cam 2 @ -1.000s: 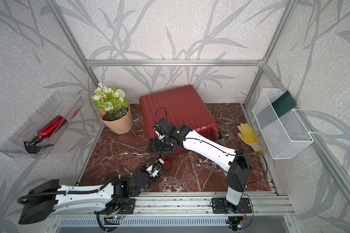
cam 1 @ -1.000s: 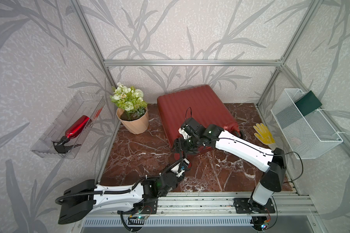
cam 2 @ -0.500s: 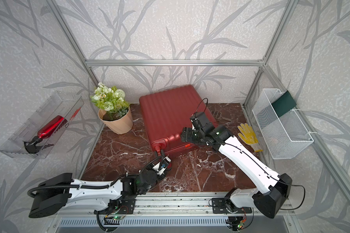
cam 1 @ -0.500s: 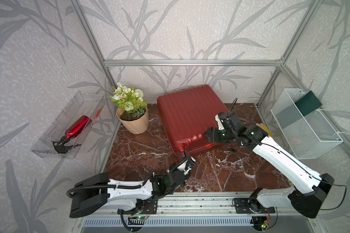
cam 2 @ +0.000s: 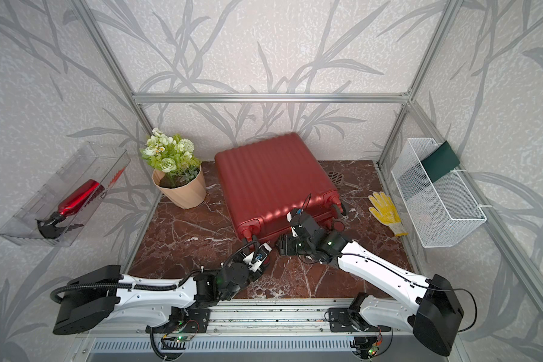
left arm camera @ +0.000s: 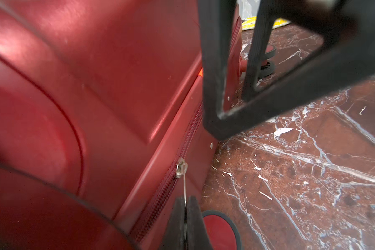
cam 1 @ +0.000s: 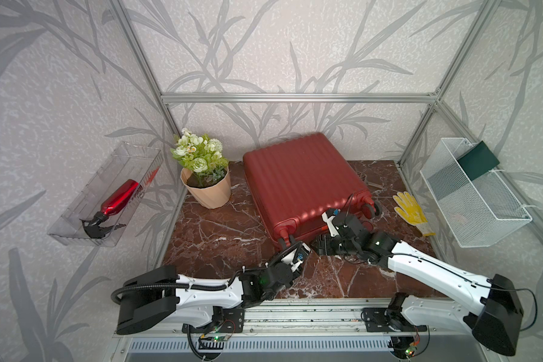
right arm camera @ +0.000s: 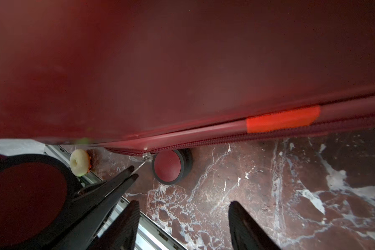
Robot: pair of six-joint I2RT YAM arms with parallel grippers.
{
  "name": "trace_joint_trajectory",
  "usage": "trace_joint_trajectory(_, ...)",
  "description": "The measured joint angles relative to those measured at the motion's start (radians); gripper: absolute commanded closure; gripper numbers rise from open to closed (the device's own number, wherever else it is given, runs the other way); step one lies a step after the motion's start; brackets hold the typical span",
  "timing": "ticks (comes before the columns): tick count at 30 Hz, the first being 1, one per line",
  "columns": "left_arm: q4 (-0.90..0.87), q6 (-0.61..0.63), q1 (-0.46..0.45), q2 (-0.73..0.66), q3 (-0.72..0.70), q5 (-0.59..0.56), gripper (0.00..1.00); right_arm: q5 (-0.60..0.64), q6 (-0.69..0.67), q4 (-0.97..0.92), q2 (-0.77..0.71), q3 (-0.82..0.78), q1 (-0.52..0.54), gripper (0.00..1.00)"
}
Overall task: Open the suitcase zippers
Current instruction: Unzip the zipper on the suitcase, then adjust the suitcase at the center of the board.
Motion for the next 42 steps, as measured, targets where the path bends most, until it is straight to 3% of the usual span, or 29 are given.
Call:
trace_joint_trajectory(2, 0.011, -0.006, 0.001, 0.000, -0.005, -0.004, 0.96, -0.018, 0.050, 0.050, 0.013, -0.011, 0.007, 0.33)
trace_joint_trajectory(4, 0.013, -0.013, 0.006, 0.000, -0.007, -0.012, 0.84, -0.031, 0.082, 0.098, 0.034, -0.011, 0.010, 0.33)
trace_joint_trajectory(7, -0.004, -0.025, -0.014, -0.024, -0.015, 0.063, 0.68, -0.040, 0.098, 0.168, 0.064, -0.013, 0.008, 0.31)
trace_joint_trajectory(8, -0.019, -0.025, -0.022, -0.041, -0.019, 0.085, 0.59, -0.041, 0.098, 0.186, 0.068, -0.016, 0.006, 0.31)
trace_joint_trajectory(13, -0.140, -0.045, -0.032, -0.233, -0.030, 0.185, 0.41, -0.036, 0.053, 0.219, 0.061, -0.039, 0.006, 0.30)
trace_joint_trajectory(17, -0.290, -0.067, -0.032, -0.429, 0.007, 0.221, 0.37, 0.012, -0.036, 0.220, 0.060, -0.039, 0.042, 0.28)
trace_joint_trajectory(22, -0.527, -0.128, -0.014, -0.544, 0.237, 0.159, 0.32, 0.128, -0.169, 0.247, 0.069, -0.041, 0.137, 0.30)
trace_joint_trajectory(28, -0.702, -0.186, 0.148, -0.430, 0.568, 0.126, 0.32, 0.295, -0.312, 0.514, 0.120, -0.159, 0.220, 0.35)
trace_joint_trajectory(34, -0.782, -0.239, 0.345, -0.273, 0.655, 0.215, 0.34, 0.403, -0.452, 0.816, 0.254, -0.261, 0.259, 0.41)
trace_joint_trajectory(37, -0.808, -0.248, 0.390, -0.220, 0.676, 0.249, 0.33, 0.426, -0.491, 0.951, 0.322, -0.272, 0.259, 0.49)
trace_joint_trajectory(42, -0.810, -0.259, 0.439, -0.192, 0.719, 0.291, 0.33, 0.439, -0.509, 1.151, 0.429, -0.302, 0.265, 0.53)
